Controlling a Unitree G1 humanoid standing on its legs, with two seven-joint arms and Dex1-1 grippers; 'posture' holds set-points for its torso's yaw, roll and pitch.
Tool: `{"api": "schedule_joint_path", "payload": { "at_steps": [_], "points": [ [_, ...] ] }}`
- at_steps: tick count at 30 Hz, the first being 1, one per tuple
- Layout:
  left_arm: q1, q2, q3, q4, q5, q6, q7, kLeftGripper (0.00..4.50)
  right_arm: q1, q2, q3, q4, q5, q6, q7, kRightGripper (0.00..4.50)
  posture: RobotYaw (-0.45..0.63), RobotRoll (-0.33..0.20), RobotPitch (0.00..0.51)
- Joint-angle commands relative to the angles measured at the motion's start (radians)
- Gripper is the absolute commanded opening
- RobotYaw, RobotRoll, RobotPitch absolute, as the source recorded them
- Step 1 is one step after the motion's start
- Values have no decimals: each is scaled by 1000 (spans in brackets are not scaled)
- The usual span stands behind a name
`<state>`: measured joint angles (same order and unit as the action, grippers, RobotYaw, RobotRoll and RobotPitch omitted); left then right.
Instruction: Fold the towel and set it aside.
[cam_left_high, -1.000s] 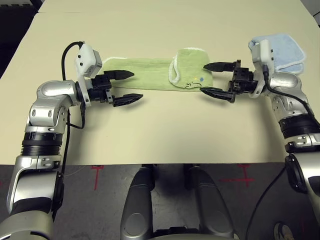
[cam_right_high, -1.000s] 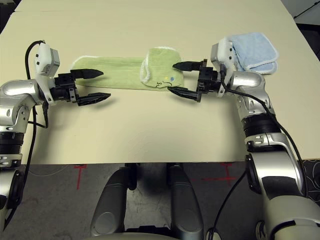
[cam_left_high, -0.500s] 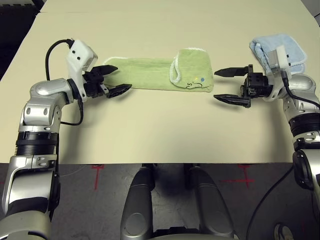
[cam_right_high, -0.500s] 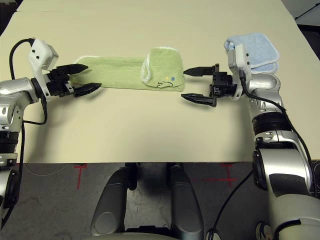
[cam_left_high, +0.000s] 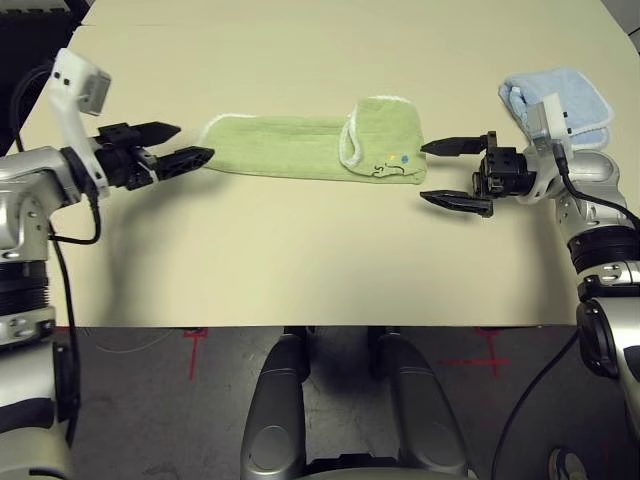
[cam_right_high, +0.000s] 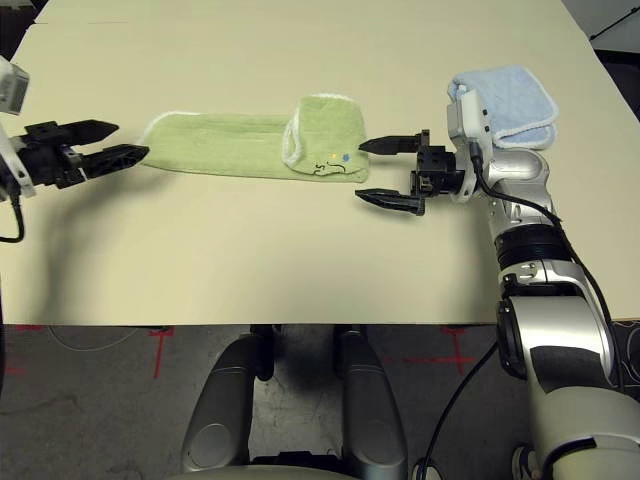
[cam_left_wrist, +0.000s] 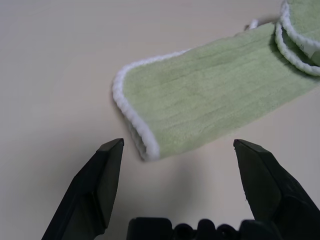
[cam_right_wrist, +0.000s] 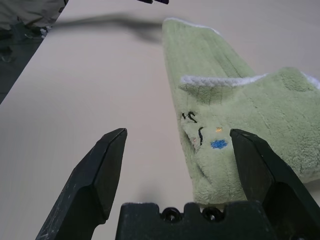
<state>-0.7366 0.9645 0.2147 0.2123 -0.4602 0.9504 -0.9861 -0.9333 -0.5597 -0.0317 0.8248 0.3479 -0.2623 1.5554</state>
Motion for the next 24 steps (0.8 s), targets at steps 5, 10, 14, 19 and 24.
{"api": "schedule_joint_path", "payload": {
  "at_steps": [5, 10, 14, 19, 24],
  "points": [
    [14, 45, -51, -26, -63, 220, -16, 4500, 8, -1, -10, -4, -11, -5, 3, 4477, 83, 0, 326],
    [-49, 12, -68, 21, -79, 339, 29, 4500, 6, -2, -17, -16, -5, 12, -4, 4477, 79, 0, 322],
    [-83, -30, -59, 72, -74, 348, 61, 4500, 5, -4, -22, -17, -6, 24, -14, 4477, 77, 0, 317],
    [-121, -99, -52, 109, -64, 334, 117, 4500, 18, -5, -29, -40, -4, 42, -15, 4477, 72, 0, 316],
    [-162, -194, 7, 116, -74, 378, 229, 4500, 37, 0, -32, -58, -5, 37, -18, 4477, 71, 0, 316]
  ]
}}
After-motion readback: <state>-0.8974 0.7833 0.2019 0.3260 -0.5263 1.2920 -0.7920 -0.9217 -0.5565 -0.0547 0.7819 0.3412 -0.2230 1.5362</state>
